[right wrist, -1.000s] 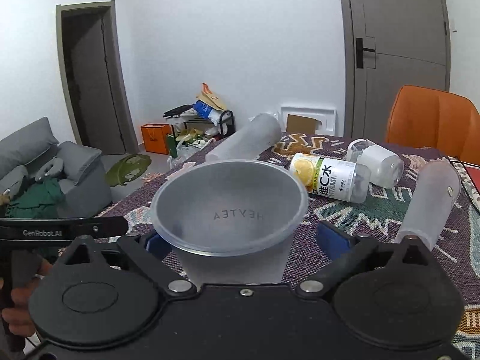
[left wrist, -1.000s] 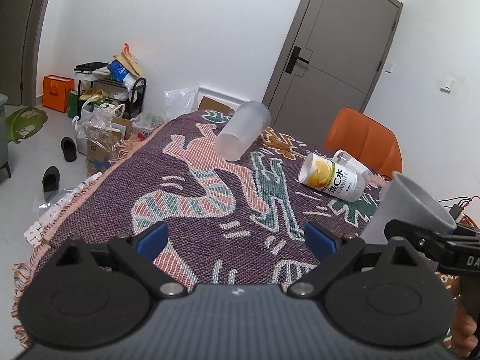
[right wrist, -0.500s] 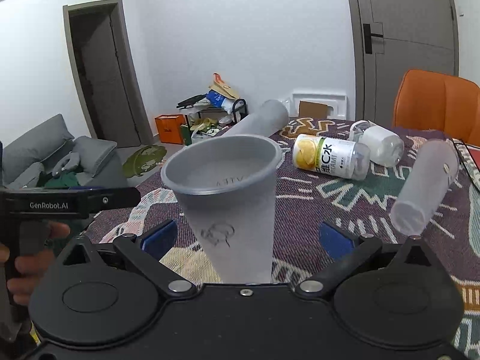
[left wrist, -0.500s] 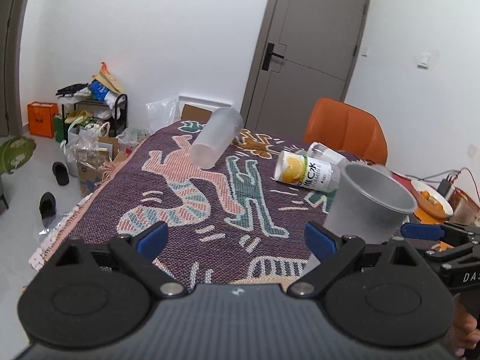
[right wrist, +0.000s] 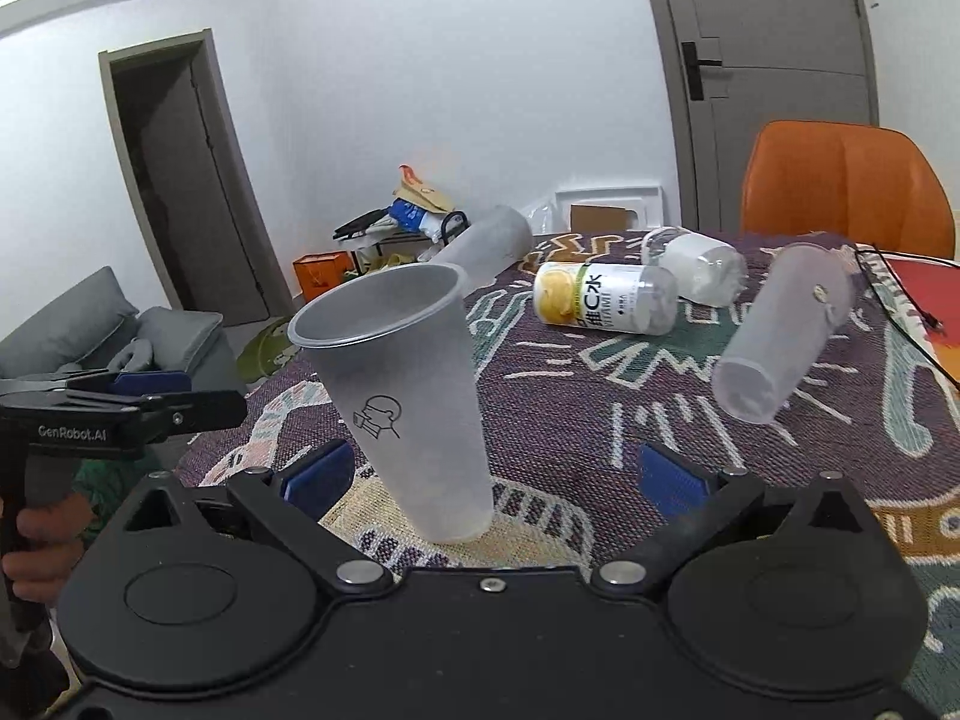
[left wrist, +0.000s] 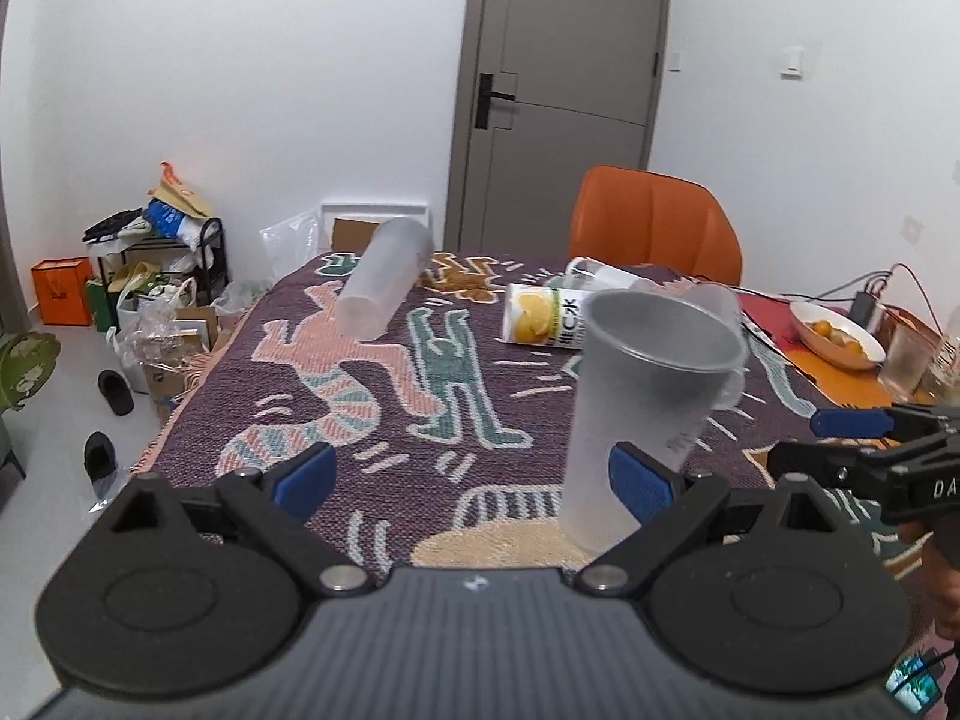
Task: Flip cup upright
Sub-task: 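Open the right tool and release the standing cup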
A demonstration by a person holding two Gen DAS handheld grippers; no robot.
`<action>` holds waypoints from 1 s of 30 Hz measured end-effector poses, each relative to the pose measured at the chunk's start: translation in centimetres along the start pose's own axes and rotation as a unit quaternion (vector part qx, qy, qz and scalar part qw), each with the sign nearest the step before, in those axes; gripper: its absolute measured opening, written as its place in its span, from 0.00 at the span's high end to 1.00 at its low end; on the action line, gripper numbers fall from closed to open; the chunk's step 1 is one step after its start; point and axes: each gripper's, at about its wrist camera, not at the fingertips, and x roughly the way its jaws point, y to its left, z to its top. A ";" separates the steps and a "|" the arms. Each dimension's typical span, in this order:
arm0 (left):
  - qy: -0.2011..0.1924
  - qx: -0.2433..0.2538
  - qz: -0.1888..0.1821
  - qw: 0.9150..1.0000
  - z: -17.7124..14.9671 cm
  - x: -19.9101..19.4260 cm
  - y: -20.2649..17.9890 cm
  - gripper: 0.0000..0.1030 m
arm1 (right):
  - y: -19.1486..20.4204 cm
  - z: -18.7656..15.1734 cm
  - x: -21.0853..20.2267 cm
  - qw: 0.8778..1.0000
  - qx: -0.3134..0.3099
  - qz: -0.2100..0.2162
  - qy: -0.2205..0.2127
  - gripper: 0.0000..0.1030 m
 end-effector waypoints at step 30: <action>0.019 0.008 -0.011 1.000 -1.6 -0.8 -0.7 0.05 | -1.3 -1.2 -1.9 1.000 0.008 -0.005 0.001 0.00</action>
